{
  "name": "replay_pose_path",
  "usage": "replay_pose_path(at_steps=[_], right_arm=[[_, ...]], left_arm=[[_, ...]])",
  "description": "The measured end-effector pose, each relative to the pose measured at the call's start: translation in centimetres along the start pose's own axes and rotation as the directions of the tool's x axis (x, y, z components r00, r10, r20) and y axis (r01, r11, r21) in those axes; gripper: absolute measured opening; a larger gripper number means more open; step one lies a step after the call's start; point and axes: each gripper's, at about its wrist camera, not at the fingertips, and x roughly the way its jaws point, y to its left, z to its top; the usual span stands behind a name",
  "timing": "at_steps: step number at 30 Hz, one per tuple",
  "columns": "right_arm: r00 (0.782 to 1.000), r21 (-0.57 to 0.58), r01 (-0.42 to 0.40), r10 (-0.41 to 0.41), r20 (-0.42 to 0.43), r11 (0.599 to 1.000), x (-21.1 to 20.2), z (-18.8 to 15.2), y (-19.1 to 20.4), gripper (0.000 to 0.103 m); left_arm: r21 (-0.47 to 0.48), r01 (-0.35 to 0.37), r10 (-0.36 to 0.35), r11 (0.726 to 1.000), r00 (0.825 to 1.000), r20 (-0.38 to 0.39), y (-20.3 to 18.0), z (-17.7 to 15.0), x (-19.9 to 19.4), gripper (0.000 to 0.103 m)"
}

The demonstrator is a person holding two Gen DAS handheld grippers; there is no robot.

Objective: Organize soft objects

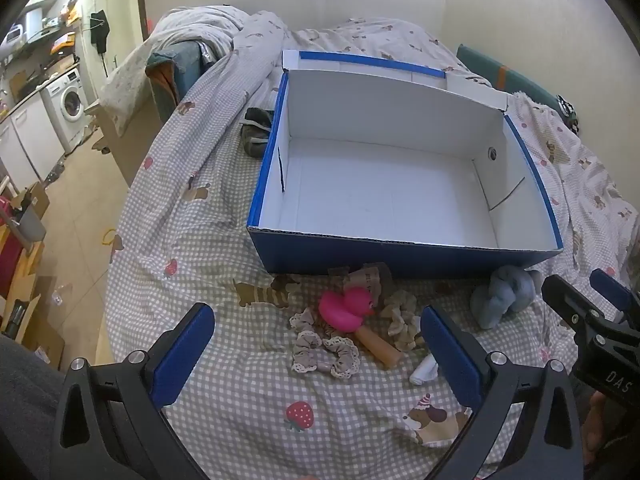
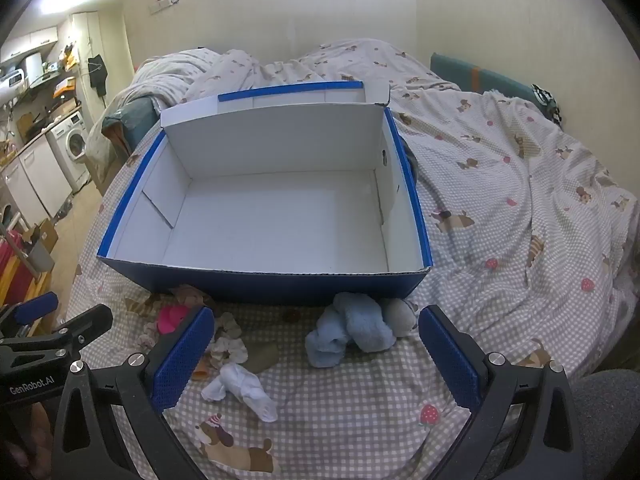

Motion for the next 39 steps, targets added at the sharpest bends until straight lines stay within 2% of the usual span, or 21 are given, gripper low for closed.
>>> replay_pose_path(at_steps=[39], right_arm=[[1.0,0.0,-0.003,0.003,-0.002,1.0,0.2,0.08,0.13,0.103]], left_arm=[[-0.005,-0.012,0.012,1.0,1.0,-0.001,0.19,0.13,0.03,0.103]])
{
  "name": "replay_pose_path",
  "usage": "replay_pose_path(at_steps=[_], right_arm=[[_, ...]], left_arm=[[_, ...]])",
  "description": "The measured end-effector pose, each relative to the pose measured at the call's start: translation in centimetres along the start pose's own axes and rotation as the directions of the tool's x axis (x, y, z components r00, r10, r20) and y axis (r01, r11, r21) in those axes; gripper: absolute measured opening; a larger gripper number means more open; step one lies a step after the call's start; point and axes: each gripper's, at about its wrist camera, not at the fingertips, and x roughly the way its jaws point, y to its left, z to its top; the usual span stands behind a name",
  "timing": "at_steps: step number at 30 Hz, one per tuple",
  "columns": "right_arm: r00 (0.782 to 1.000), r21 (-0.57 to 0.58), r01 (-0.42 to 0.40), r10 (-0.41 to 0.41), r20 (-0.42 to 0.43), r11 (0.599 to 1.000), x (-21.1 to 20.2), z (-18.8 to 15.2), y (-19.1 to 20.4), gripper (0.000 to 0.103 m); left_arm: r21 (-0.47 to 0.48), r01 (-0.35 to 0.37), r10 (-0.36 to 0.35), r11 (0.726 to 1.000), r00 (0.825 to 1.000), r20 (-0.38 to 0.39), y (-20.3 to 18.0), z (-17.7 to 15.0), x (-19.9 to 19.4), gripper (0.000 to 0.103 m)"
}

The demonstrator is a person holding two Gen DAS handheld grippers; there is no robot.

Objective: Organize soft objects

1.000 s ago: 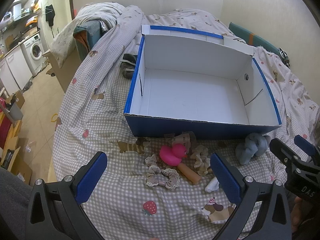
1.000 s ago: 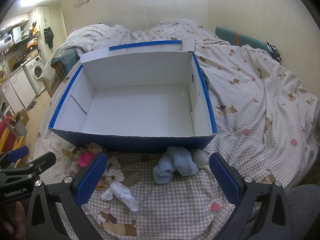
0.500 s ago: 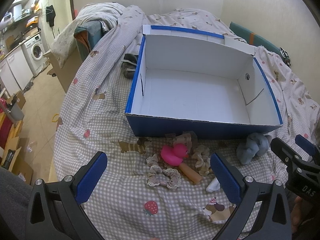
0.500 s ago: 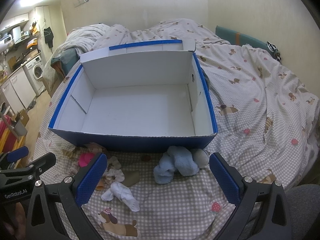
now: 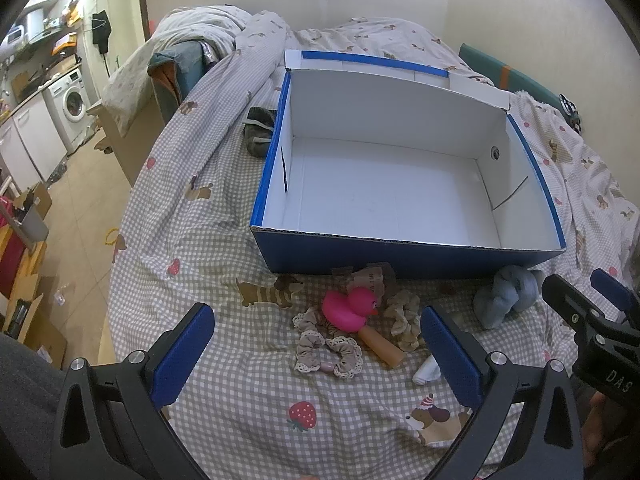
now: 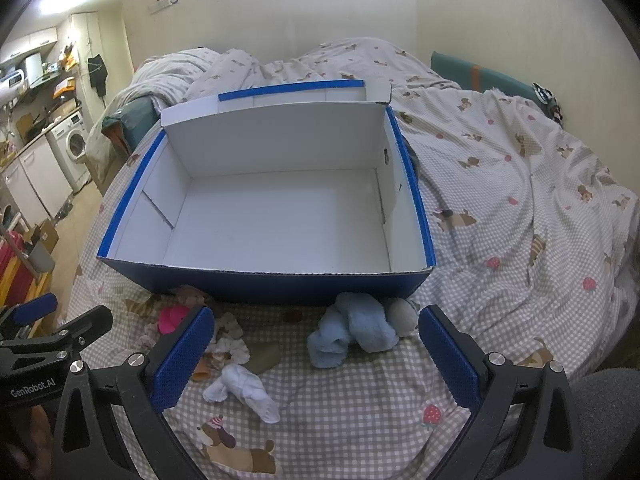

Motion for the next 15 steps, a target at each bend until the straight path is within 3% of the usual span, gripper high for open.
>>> replay_pose_path(at_steps=[15], right_arm=[[1.0,0.003,-0.001,0.001,0.0,1.0,0.05,-0.01,0.01,0.103]], left_arm=[[-0.004,-0.001,0.001,1.0,1.0,-0.001,0.16,-0.02,-0.09,0.103]])
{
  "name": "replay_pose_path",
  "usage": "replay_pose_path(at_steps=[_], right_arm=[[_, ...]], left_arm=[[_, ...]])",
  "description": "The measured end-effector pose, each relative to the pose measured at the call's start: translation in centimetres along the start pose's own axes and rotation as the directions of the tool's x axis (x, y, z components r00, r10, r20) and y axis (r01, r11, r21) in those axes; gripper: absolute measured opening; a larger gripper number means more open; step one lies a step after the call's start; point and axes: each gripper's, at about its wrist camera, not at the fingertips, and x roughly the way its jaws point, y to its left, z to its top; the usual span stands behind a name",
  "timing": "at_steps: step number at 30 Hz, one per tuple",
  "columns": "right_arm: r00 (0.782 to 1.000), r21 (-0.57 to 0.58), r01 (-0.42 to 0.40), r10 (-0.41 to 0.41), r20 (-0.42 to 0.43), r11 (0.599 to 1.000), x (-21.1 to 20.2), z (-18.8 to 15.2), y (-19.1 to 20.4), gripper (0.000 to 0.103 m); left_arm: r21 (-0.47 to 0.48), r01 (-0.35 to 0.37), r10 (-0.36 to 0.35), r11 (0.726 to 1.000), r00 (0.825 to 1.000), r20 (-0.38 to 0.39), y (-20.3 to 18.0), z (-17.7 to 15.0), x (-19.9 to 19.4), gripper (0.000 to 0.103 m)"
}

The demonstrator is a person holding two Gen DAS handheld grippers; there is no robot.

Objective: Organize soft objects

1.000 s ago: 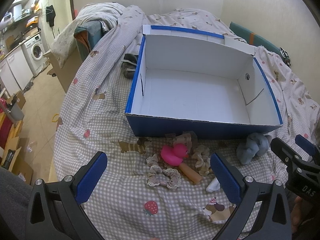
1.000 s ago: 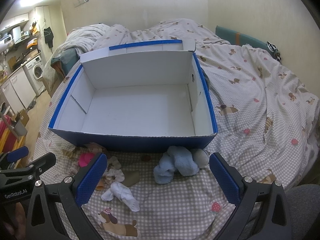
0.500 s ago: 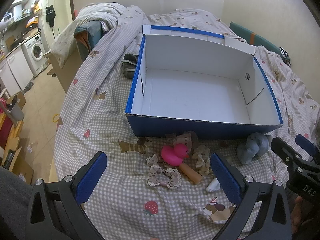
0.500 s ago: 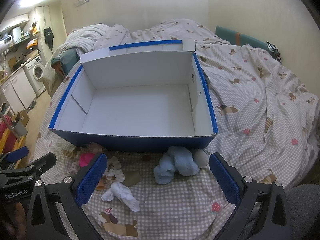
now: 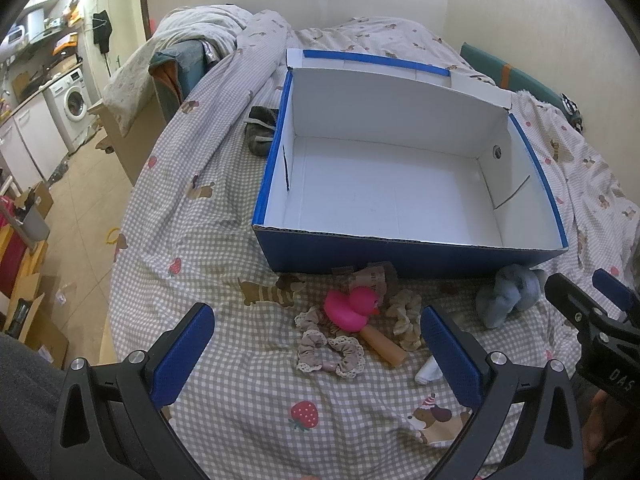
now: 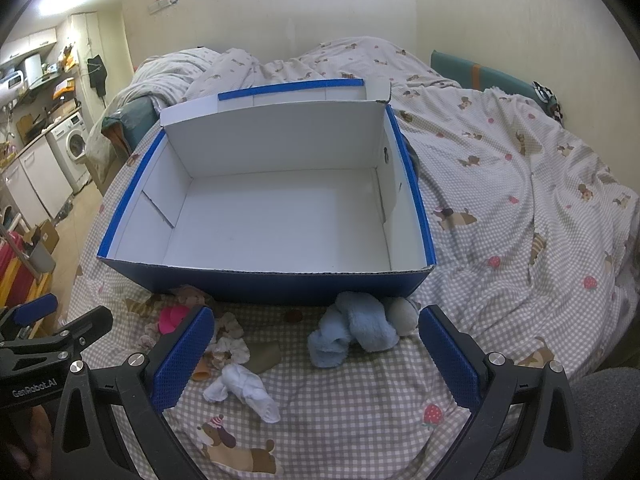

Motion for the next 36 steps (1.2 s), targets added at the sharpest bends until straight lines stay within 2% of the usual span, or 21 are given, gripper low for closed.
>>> replay_pose_path(at_steps=[24,28,31,33,36], right_arm=[[1.0,0.003,-0.014,0.014,-0.021,1.0,0.5,-0.1,0.1,0.103],[0.996,0.023,-0.051,0.053,-0.07,0.998,1.0,0.2,-0.3,0.103],[0.973,0.084,-0.147,0.16,-0.169,0.986,2.4,0.7,-0.9,0.103],[0.939,0.13,-0.201,0.229,-0.258,0.971,3.9,0.4,-1.2,0.103],[0.886,0.181,-0.231,0.284,-0.367,0.956,5.9,-0.5,-1.1,0.103]], left_arm=[[0.007,-0.001,0.001,1.0,1.0,-0.009,-0.1,0.0,0.0,0.103],[0.004,-0.021,0.021,1.0,1.0,-0.007,0.2,0.3,-0.2,0.103],[-0.026,-0.049,0.049,0.998,0.999,-0.014,1.3,0.6,-0.1,0.103],[-0.047,-0.07,0.068,0.996,0.997,-0.037,2.0,0.7,0.2,0.103],[-0.052,-0.109,0.106,0.993,0.993,-0.057,2.7,0.8,0.4,0.103]])
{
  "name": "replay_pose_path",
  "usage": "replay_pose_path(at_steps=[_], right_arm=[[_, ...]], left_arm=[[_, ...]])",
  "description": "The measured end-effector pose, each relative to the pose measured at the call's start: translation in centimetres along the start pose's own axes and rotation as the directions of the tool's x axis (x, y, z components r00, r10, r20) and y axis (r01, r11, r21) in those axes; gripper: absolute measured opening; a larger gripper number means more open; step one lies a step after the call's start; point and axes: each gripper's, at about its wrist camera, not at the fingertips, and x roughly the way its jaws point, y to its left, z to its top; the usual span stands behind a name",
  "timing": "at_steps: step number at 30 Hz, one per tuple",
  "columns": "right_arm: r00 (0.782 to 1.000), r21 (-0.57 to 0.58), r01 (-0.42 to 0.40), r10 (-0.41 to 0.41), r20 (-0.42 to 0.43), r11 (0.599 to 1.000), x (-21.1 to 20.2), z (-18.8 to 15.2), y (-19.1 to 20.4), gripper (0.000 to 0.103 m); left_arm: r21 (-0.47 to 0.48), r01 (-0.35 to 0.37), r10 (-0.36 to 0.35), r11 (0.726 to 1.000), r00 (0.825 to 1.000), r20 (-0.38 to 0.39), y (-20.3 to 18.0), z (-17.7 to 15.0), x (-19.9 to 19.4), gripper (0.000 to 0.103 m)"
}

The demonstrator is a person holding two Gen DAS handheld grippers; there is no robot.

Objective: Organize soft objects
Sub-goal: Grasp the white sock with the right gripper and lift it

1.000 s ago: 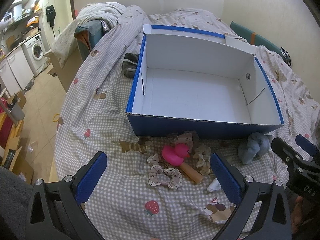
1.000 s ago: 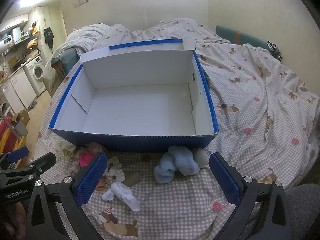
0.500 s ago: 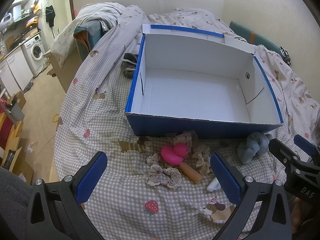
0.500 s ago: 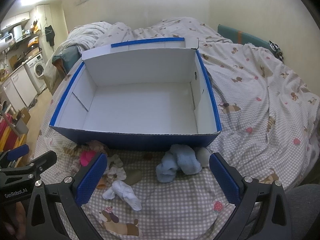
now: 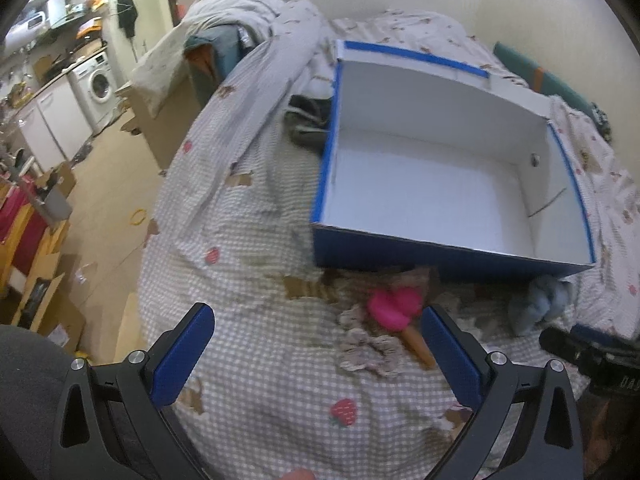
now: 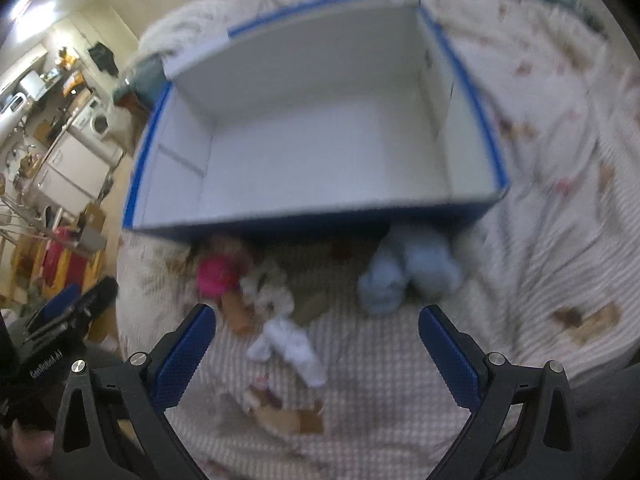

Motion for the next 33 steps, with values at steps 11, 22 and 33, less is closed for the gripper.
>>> replay_pose_path(at_steps=[11,22,33], right_arm=[[0.988,-0.122,0.025,-0.043,-0.148,0.992,6.5,-1.1,3.8,0.062],[0.982,-0.111,-0.076,0.056,-0.179,0.991,6.4,-1.0,4.1,0.029],[0.994,-0.166,-0.111,0.111,-0.009,0.98,-0.3,2.2,4.7,0.029]], left_arm=[[-0.048,-0.043,0.04,0.998,0.997,-0.059,1.5,0.5,1.1,0.103],[-0.074,-0.034,0.027,0.997,0.996,-0.09,2.1,0.5,1.8,0.103],[-0.054,-0.027,0.019,0.998,0.99,-0.139,2.0,0.5,3.2,0.103]])
